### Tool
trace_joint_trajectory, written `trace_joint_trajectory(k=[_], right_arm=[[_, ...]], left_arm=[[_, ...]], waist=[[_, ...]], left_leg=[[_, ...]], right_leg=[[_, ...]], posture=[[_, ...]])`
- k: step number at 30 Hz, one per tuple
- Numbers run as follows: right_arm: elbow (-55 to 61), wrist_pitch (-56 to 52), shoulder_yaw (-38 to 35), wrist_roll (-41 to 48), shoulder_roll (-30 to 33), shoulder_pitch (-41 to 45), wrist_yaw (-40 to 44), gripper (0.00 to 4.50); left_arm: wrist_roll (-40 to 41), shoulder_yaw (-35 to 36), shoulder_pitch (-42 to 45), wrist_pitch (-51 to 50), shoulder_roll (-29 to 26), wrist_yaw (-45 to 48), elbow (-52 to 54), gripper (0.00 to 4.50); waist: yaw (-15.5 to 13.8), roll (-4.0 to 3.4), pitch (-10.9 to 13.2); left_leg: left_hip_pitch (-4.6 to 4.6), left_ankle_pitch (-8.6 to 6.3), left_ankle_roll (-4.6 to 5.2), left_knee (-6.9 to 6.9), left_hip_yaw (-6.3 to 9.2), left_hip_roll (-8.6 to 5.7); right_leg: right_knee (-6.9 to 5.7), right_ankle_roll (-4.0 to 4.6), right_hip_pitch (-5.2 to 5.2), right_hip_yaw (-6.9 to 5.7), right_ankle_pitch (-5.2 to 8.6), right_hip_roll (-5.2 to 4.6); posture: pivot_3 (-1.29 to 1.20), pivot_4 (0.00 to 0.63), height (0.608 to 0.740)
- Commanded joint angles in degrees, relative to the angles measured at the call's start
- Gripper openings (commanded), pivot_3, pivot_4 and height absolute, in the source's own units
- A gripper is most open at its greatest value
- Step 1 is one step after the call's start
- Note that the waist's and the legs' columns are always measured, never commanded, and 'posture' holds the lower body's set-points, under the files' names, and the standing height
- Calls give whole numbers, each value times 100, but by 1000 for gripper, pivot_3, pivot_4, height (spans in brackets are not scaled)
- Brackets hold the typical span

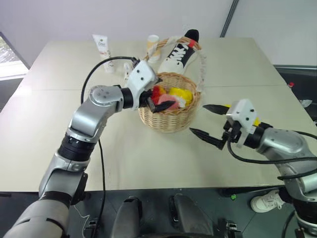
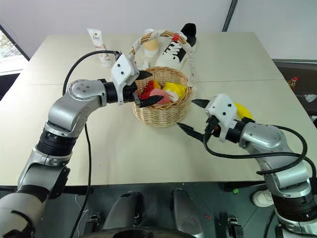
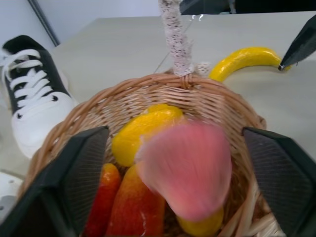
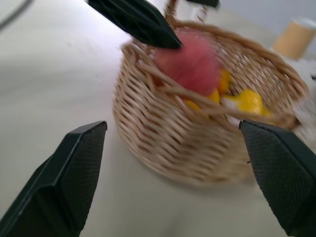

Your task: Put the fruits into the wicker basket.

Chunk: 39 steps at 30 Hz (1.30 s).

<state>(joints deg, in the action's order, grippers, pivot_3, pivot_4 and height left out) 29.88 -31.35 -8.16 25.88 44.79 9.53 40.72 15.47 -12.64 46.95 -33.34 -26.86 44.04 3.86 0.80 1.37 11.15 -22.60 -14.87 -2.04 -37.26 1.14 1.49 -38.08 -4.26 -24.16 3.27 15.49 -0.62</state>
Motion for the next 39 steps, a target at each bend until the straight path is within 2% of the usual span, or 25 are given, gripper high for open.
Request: trace_joint_trajectory(k=[1,6,9,19,22,27,28,32,35,39], right_arm=[[-717,230,-315,-817,476,-158,-255,4500],[-2039,198,-171,-1425,493,342,-759,4500],[-2937,445,224,-1944,611,771,-787,4500],[-5224,1033,759,-2469,232,2061,-684,4500],[-5487,1167,767,-2507,175,2176,-618,3595],[-5456,1332,718,-2579,147,2154,-632,1026],[-5356,1377,702,-2605,169,2111,-659,751],[-4471,1767,608,-2736,433,1753,-593,740],[-3295,2042,414,-2569,664,1330,-239,740],[-1243,1502,162,-1419,688,981,554,740]], left_arm=[[136,283,55,273,72,90,162,4403],[607,459,-328,324,-81,695,676,4403],[659,349,-619,212,-297,940,951,4403],[614,202,-990,60,-472,879,1391,4403],[658,250,-1035,1,-487,834,1473,4500],[720,287,-1068,-60,-492,797,1524,4500],[722,290,-1068,-58,-487,795,1521,4500],[784,526,-1145,-15,-524,772,1429,4500],[886,937,-1289,10,-718,819,1272,4500],[1012,1640,-1576,85,-1149,864,893,4500]], waist=[[-3,0,0],[76,-7,-1],[146,-10,-3],[168,-11,-2],[166,-10,-2],[165,-10,-2],[165,-10,-2],[168,-13,-1],[176,-17,1],[199,-18,1]], left_leg=[[-2,0,0,-1,0,-1],[6,0,0,3,-7,1],[14,1,-1,6,-12,2],[11,1,-1,5,-12,2],[10,1,-1,3,-13,2],[11,1,-1,3,-13,1],[11,1,-1,3,-13,1],[11,1,-1,4,-12,1],[12,1,-1,7,-12,3],[18,1,-1,8,-9,14]], right_leg=[[1,0,0,0,0,-1],[0,0,0,6,0,2],[-6,1,0,13,0,3],[-4,0,0,15,-1,3],[-4,0,1,16,-1,1],[-4,-1,2,16,-1,0],[-4,-1,2,16,-1,0],[-5,-1,1,16,-1,1],[-5,0,-1,16,-1,2],[-8,0,-1,15,-1,12]], posture=[[0,150,740],[0,150,740],[0,150,740],[0,150,740],[0,150,740],[0,150,740],[0,150,740],[0,150,740],[0,150,740],[0,150,740]])
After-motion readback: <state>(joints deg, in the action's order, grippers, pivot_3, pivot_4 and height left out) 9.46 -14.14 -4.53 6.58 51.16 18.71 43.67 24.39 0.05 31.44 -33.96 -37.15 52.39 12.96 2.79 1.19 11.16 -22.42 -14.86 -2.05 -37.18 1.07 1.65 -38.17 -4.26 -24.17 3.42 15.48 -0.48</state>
